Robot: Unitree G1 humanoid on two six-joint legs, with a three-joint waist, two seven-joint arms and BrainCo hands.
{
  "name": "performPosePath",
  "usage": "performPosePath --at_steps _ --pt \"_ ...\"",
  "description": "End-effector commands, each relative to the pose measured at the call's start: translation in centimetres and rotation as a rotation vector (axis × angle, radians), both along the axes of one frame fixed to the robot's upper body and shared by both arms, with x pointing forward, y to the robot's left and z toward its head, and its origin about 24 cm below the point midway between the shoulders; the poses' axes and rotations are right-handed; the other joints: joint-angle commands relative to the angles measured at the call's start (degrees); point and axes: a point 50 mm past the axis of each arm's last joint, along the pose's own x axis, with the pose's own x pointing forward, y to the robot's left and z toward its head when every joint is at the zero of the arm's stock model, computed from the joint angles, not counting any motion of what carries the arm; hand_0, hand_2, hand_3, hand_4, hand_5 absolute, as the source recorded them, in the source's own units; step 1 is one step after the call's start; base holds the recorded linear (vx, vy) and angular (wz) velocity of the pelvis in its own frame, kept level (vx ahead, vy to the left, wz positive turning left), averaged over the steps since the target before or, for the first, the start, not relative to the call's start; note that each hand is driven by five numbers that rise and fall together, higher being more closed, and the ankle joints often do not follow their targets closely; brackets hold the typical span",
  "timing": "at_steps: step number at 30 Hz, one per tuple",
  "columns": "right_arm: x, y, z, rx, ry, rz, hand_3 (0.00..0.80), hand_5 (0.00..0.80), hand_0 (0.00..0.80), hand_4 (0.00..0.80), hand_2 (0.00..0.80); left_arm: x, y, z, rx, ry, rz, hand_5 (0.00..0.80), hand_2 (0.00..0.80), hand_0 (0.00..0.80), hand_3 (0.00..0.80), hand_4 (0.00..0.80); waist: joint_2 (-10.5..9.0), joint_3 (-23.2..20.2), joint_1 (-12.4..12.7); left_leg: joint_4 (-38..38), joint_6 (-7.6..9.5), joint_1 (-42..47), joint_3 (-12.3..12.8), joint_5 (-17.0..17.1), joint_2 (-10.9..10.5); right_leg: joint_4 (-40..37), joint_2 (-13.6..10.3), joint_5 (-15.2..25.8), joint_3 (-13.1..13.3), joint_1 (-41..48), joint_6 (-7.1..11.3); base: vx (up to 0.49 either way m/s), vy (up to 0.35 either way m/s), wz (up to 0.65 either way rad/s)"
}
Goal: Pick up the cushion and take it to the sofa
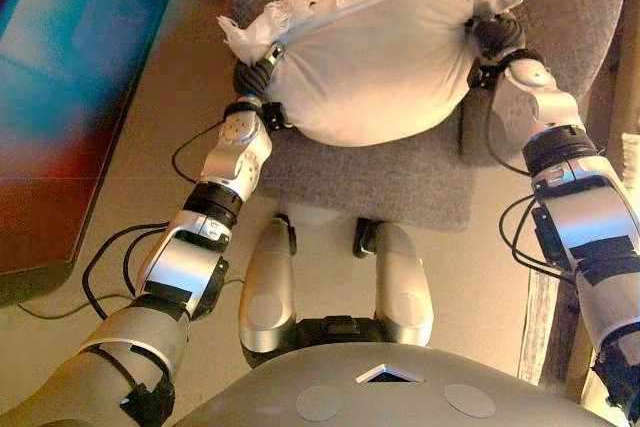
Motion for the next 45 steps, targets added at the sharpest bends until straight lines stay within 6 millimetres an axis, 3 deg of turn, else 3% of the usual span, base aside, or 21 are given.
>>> performPosePath --at_steps 1,3,4,5,6,7,17,33,39,45 --pt "1.0 2.0 3.0 -0.022 -0.107 0.07 0.8 0.8 0.8 0.8 0.8 0.0 -1.3 2.0 -0.031 -0.12 -0.044 0.8 0.8 0.8 0.8 0.8 1.37 -0.1 3.2 -0.1 -0.11 0.5 -0.9 5.3 1.4 -0.6 0.9 1.0 1.5 3.3 -0.83 0.007 -0.013 0.1" --pt "1.2 2.4 3.3 -0.037 -0.104 0.081 0.8 0.8 0.8 0.8 0.8 0.0 -1.4 1.9 -0.048 -0.119 -0.028 0.8 0.8 0.8 0.8 0.8 1.42 -0.1 3.4 -0.2 -0.25 0.3 -1.2 5.7 1.3 -0.7 1.0 0.9 1.2 3.4 -0.95 0.01 -0.001 0.07" --pt "1.2 2.3 3.3 -0.051 -0.098 0.067 0.649 0.649 0.649 0.649 0.649 0.1 -1.4 1.9 -0.05 -0.118 -0.026 0.8 0.8 0.8 0.8 0.8 1.47 -0.1 3.5 -0.3 -0.25 0.2 -1.3 5.9 1.1 -0.8 1.0 1.0 1.2 3.3 -0.98 0.008 0.005 0.03" --pt "1.3 2.2 3.3 -0.068 -0.084 0.044 0.0 0.0 0.0 0.0 0.0 0.1 -1.6 1.9 -0.054 -0.113 -0.025 0.8 0.8 0.8 0.8 0.8 1.52 -0.2 3.6 -0.3 -0.24 0.0 -1.3 6.0 1.0 -0.9 1.0 1.1 1.2 3.3 -0.96 0.0 0.0 0.0" --pt "1.3 2.1 3.3 -0.079 -0.078 0.037 0.0 0.0 0.0 0.0 0.0 0.2 -1.7 2.0 -0.061 -0.114 -0.028 0.464 0.464 0.464 0.464 0.464 1.6 -0.3 3.6 -0.5 -0.26 0.0 -1.3 6.2 0.9 -1.1 1.0 1.2 1.2 3.2 -0.94 0.0 0.0 0.0" --pt "1.3 2.0 3.4 -0.089 -0.076 0.023 0.0 0.0 0.0 0.0 0.0 0.2 -1.7 2.1 -0.063 -0.113 -0.03 0.0 0.0 0.0 0.0 0.0 1.68 -0.3 3.6 -0.8 -0.27 -0.1 -1.3 6.4 0.8 -1.3 1.1 1.3 1.2 3.2 -0.94 0.0 0.0 0.0" --pt "0.8 -0.7 2.4 -0.052 -0.026 -0.171 0.0 0.0 0.0 0.0 0.0 0.0 -0.1 2.1 -0.134 -0.12 0.049 0.0 0.0 0.0 0.0 0.0 2.05 -1.6 3.4 -6.3 -1.14 3.0 -0.7 8.3 1.3 -7.4 1.2 3.0 1.0 6.9 -0.25 0.033 0.011 0.01" --pt "-1.3 -6.1 1.0 0.059 -0.028 -0.343 0.0 0.0 0.0 0.0 0.0 -1.9 2.3 -0.5 -0.118 -0.068 0.115 0.0 0.0 0.0 0.0 0.0 0.37 -9.8 3.1 -25.9 -2.46 15.4 4.5 14.3 3.2 -28.7 1.9 10.2 -1.7 20.0 2.55 0.11 -0.01 -0.01" --pt "-3.2 -9.7 0.5 0.077 -0.034 -0.486 0.0 0.0 0.0 0.0 0.0 -3.2 4.5 -1.7 -0.069 -0.039 0.17 0.0 0.0 0.0 0.0 0.0 0.31 -14.3 3.3 -32.7 -2.67 20.6 6.4 15.9 3.5 -34.1 2.4 11.5 -2.6 25.1 3.37 0.171 0.003 0.1" --pt "-4.5 -11.3 -0.7 0.048 -0.028 -0.523 0.0 0.0 0.0 0.0 0.0 -4.6 7.0 -3.3 0.005 0.002 0.277 0.0 0.0 0.0 0.0 0.0 0.08 -17.4 3.4 -34.4 -2.38 23.1 7.1 15.5 3.3 -35.4 2.3 11.6 -3.0 27.3 3.46 0.15 0.008 0.03"
